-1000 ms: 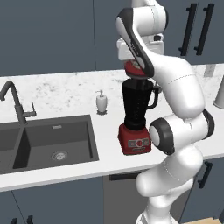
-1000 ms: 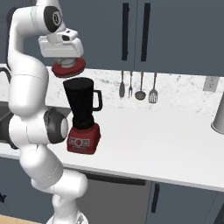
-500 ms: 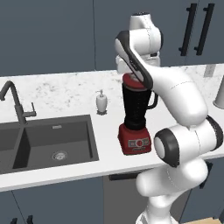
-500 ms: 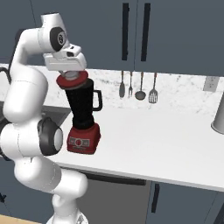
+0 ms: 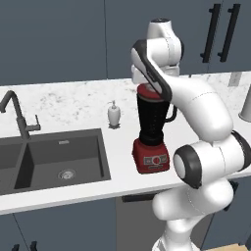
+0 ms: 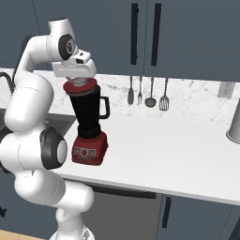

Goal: Close the lid blender by securely placing the lid on top.

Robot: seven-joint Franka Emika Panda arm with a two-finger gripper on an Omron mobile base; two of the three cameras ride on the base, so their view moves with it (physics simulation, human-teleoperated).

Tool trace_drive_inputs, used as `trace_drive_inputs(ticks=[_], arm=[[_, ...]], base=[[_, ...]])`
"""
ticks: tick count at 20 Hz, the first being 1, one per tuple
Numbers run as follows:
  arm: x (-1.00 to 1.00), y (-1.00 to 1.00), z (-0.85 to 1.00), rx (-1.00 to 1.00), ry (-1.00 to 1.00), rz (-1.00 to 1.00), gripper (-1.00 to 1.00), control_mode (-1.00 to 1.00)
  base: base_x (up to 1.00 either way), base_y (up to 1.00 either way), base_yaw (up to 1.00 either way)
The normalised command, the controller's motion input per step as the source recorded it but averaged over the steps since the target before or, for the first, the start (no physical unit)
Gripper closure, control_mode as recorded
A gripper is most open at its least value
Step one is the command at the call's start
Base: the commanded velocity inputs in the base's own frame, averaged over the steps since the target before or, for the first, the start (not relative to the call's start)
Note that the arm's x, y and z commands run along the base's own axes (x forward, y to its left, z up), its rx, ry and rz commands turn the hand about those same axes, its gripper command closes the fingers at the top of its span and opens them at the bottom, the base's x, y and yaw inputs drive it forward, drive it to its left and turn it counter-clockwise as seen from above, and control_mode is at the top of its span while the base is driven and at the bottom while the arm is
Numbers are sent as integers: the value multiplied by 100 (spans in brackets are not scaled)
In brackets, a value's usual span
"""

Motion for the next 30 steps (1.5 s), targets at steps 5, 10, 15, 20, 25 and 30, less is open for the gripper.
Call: trace_drive_inputs(ticks=[5, 10, 15, 20, 25, 30], arm=[[7, 0, 4, 1, 0, 0, 100, -100], [10, -4, 0, 0, -1, 0, 100, -100], [30, -11, 2, 2, -1, 0, 100, -100], [14, 0, 0, 0, -6, 0, 100, -100], [28, 0, 0, 0, -11, -1, 100, -100], [44, 0, 0, 0, -9, -3, 100, -100]], base=[[0, 0, 0], [0, 0, 0], [0, 0, 0], [0, 0, 0], [0, 0, 0], [0, 0, 0]])
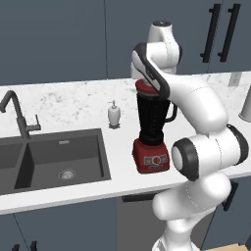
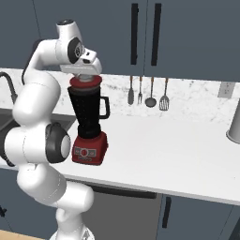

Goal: Close the lid blender by securely placing the lid on top.

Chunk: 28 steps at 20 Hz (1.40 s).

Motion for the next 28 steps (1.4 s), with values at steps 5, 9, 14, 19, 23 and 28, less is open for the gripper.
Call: trace_drive_inputs(ticks=[5, 9, 14, 19, 23, 28], arm=[[30, 0, 0, 0, 0, -1, 100, -100], [-17, 0, -24, 0, 0, 0, 100, -100], [-24, 0, -22, 0, 0, 0, 100, -100], [-29, 0, -13, 0, 0, 0, 100, -100], [-20, 0, 0, 0, 0, 0, 100, -100], [-13, 0, 0, 0, 0, 0, 100, -100]], base=[[0, 0, 0], [0, 0, 0], [0, 0, 0], [0, 0, 0], [0, 0, 0], [0, 0, 0]])
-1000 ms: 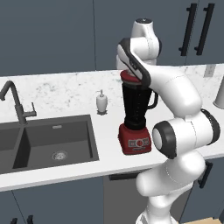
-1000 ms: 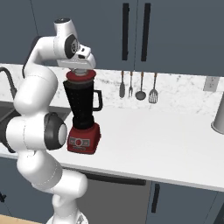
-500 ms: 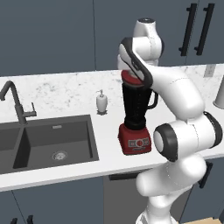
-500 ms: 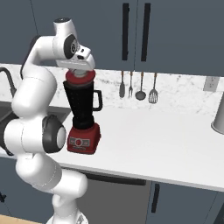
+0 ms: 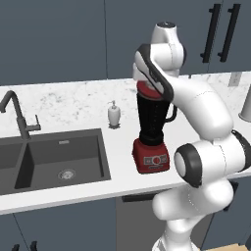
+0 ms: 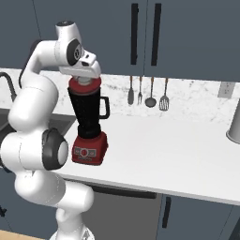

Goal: Close the lid blender by securely placing the lid on top.

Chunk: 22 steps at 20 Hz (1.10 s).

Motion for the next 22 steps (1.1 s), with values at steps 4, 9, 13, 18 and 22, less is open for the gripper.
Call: trace_drive_inputs(ticks=[4, 9, 13, 18, 22], arm=[[-21, 0, 0, 0, 10, 0, 100, -100], [-8, 0, -1, 0, 18, 0, 100, -100], [4, 0, 0, 0, 18, 0, 100, -100], [22, 0, 9, 0, 22, 0, 100, -100], [-6, 1, 0, 0, -1, 0, 100, -100]], base=[[0, 0, 0], [0, 0, 0], [0, 0, 0], [0, 0, 0], [0, 0, 0]])
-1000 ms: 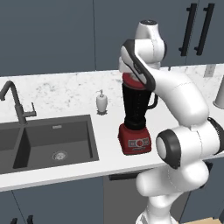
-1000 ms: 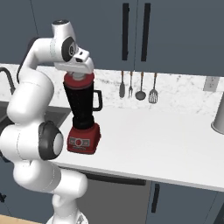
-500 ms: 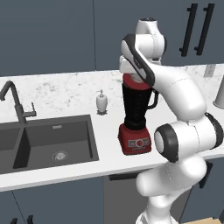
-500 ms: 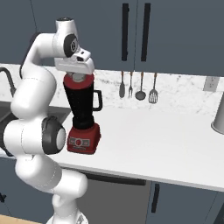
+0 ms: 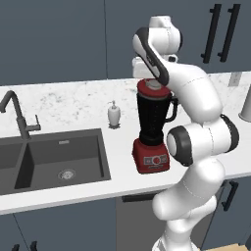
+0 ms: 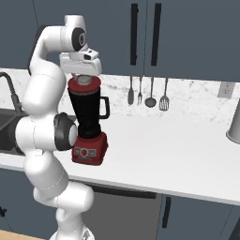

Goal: Close the lid blender by securely placing the lid on top.

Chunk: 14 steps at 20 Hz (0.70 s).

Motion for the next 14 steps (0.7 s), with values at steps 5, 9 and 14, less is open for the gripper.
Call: trace_drive_inputs(ticks=[5, 9, 14], arm=[[-17, 0, -4, 0, 9, 2, 100, -100], [-29, 1, -22, -1, 13, 5, 100, -100], [-8, 0, -7, -3, 10, 1, 100, -100]], base=[[0, 0, 0], [0, 0, 0], [0, 0, 0]])
